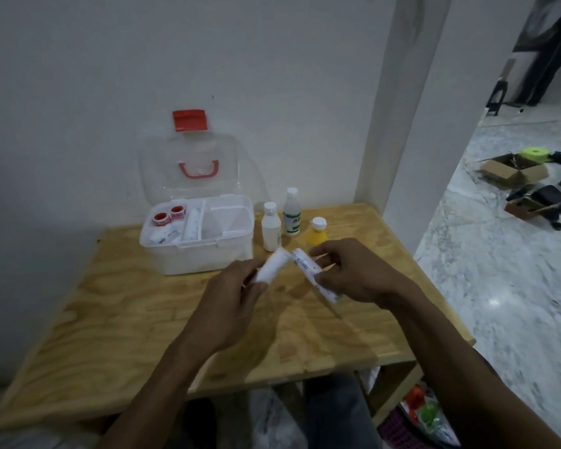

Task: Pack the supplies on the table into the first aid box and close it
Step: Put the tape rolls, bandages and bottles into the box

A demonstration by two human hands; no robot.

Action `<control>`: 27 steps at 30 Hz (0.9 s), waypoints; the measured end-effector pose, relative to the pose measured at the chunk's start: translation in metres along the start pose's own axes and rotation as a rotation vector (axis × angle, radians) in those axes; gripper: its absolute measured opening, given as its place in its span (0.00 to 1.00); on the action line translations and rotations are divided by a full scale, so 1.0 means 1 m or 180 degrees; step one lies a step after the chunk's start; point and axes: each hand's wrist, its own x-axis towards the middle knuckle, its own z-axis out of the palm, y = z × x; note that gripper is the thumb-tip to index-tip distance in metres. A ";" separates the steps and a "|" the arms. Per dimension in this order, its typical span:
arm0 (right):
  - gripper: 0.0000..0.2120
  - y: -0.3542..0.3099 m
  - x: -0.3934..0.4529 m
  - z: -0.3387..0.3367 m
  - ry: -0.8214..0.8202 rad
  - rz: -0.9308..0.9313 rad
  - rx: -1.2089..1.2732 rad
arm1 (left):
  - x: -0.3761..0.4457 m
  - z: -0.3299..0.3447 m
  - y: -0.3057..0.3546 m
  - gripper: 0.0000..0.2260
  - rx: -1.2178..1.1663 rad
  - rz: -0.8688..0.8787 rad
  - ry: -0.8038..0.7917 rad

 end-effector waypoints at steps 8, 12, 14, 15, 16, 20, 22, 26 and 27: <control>0.33 -0.064 0.035 0.028 0.0145 -0.0516 0.1044 | 0.009 -0.050 -0.012 0.17 -0.1114 -0.0652 0.0591; 0.34 -0.088 0.065 0.035 0.0382 -0.0822 0.0931 | 0.030 -0.074 -0.020 0.27 -0.1002 -0.0442 0.0796; 0.31 -0.096 0.080 0.038 0.0541 -0.0939 0.0813 | 0.044 -0.083 -0.026 0.27 -0.0870 -0.0363 0.0845; 0.29 -0.100 0.086 0.039 0.0633 -0.0990 0.0756 | 0.052 -0.086 -0.028 0.26 -0.0787 -0.0331 0.0874; 0.28 -0.103 0.093 0.040 0.0729 -0.1041 0.0671 | 0.059 -0.089 -0.030 0.25 -0.0711 -0.0303 0.0904; 0.22 -0.108 0.117 0.045 0.0971 -0.1192 0.0259 | 0.086 -0.091 -0.042 0.19 -0.0476 -0.0261 0.1008; 0.17 -0.108 0.125 0.048 0.1000 -0.1232 0.0053 | 0.095 -0.087 -0.049 0.18 -0.0284 -0.0289 0.0943; 0.12 -0.100 0.139 0.054 0.0738 -0.1136 -0.0356 | 0.106 -0.078 -0.061 0.14 0.0138 -0.0484 0.0681; 0.12 -0.098 0.141 0.056 0.0644 -0.1096 -0.0450 | 0.108 -0.076 -0.064 0.13 0.0212 -0.0530 0.0627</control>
